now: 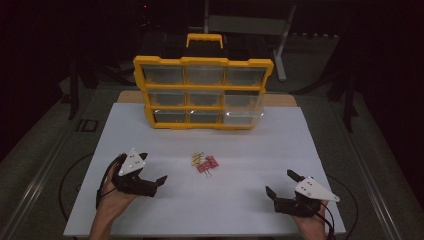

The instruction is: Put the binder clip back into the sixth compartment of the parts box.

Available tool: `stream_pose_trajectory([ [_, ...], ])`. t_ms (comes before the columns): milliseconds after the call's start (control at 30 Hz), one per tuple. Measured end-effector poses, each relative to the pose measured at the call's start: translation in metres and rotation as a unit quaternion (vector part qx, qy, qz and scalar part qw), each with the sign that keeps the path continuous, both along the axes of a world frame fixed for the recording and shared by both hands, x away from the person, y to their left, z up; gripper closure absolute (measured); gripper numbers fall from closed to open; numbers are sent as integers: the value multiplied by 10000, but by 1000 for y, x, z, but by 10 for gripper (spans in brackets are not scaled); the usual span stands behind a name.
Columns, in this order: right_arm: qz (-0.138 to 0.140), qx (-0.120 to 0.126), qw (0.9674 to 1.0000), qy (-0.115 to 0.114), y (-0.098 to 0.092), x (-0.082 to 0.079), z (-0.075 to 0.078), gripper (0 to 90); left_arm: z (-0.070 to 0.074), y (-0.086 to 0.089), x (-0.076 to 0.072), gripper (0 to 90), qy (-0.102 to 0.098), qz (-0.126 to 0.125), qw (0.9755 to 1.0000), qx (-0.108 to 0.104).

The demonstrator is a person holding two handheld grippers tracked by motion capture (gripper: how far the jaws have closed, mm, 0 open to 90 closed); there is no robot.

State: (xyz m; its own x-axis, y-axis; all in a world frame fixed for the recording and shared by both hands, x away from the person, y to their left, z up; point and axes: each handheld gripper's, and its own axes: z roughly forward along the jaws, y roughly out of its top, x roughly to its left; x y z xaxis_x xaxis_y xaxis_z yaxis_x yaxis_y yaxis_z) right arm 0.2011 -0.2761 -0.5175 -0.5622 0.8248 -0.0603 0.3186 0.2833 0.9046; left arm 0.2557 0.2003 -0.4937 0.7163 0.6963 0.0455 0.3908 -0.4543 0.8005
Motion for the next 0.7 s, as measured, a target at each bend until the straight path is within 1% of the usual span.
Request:
stream_pose_trajectory([
  [33, 1, -5, 10000, 1, 0, 0, 0, 88, 0, -3, 2, 29, 5, -24, 10000, 23],
  [167, 15, -29, 10000, 3, 2, 0, 0, 88, 0, -13, 11, 31, 58, -115, 9999, -11],
  [300, 34, -82, 10000, 10, 4, 0, 0, 88, -1, -22, 20, 32, 200, -213, 9996, 39],
  [333, 43, -92, 9999, 5, 4, 0, 0, 88, -2, -24, 22, 34, 228, -247, 9994, 22],
  [433, 36, -163, 9999, 13, 5, 1, -1, 88, -5, -33, 28, 40, 312, -341, 9989, 108],
  [500, 36, -154, 9999, 41, 5, 1, -2, 88, -5, -36, 31, 45, 358, -417, 9983, 168],
  [600, 33, -160, 9999, 52, 6, 2, -2, 88, -7, -43, 34, 53, 391, -500, 9977, 224],
  [700, 43, -154, 9999, 61, 7, 3, -1, 88, -8, -49, 37, 66, 399, -527, 9974, 295],
])
